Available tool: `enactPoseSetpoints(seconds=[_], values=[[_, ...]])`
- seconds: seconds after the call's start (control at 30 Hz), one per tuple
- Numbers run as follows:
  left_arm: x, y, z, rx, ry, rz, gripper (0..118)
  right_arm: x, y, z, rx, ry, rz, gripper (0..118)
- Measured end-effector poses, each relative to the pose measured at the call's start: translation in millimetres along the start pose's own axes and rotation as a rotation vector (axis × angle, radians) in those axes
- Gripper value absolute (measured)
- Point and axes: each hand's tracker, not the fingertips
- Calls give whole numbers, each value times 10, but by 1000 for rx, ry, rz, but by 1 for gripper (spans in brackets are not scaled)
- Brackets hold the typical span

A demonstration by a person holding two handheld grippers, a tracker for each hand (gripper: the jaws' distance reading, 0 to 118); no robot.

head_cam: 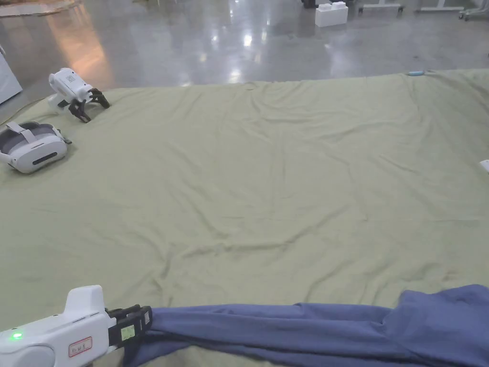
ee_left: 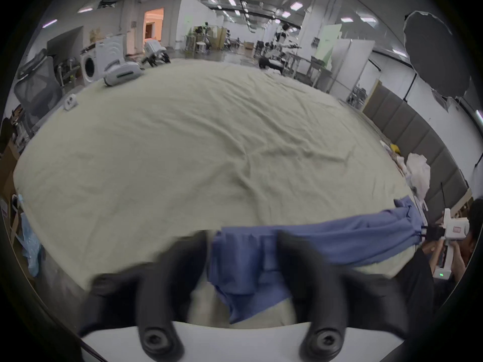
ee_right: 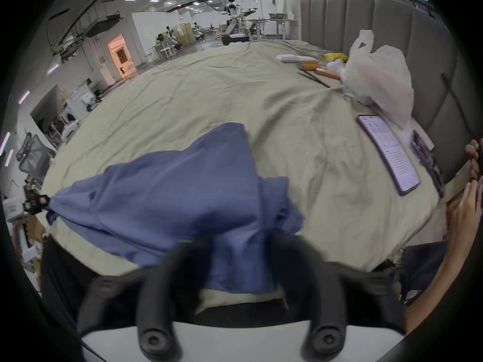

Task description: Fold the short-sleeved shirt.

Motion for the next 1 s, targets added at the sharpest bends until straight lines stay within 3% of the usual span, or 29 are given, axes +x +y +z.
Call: enactPoseSetpoints(seconds=[0.03, 0.07, 0.1, 0.2, 0.37, 0.43, 0.47, 0.5, 0.53, 0.57, 0.77, 0.8, 0.83, 0.9, 0.93, 1.0], values=[[26, 29, 96, 36, 38, -22, 73, 22, 8, 64, 28, -22, 0, 62], [105, 54, 257, 101, 61, -48, 91, 48, 23, 163, 69, -16, -4, 70], [183, 95, 464, 221, 49, -85, 95, 43, 48, 310, 129, -11, -20, 71], [535, 201, 1127, 501, 39, -177, 95, -46, 150, 833, 364, 58, -58, 71], [1092, 242, 1932, 777, 33, -232, 93, -480, 240, 1595, 725, 117, 8, 71], [1218, 196, 2082, 839, 19, -265, 75, -661, 251, 1752, 805, 131, 46, 62], [1285, 170, 2126, 849, 9, -267, 59, -751, 253, 1829, 839, 128, 67, 49], [1334, 161, 2166, 839, 3, -271, 31, -828, 255, 1884, 857, 122, 92, 18], [1361, 157, 2186, 835, -8, -275, 10, -886, 257, 1913, 877, 132, 115, 0], [1381, 152, 2201, 828, -41, -278, 0, -950, 250, 1943, 902, 136, 128, 0], [1266, 106, 2098, 739, -151, -216, 0, -1114, 246, 1970, 899, 178, 189, 0], [1154, 126, 2013, 674, -184, -183, 8, -1121, 248, 1927, 889, 184, 191, 0], [1042, 174, 1913, 584, -202, -128, 27, -1128, 237, 1900, 879, 187, 196, 0], [698, 187, 1599, 454, -219, 93, 96, -1133, 202, 1838, 836, 196, 200, 0], [519, 172, 1427, 388, -254, 174, 96, -1125, 182, 1797, 824, 202, 195, 0], [99, 80, 969, 241, -348, 318, 109, -1101, 135, 1718, 772, 231, 171, 0]])
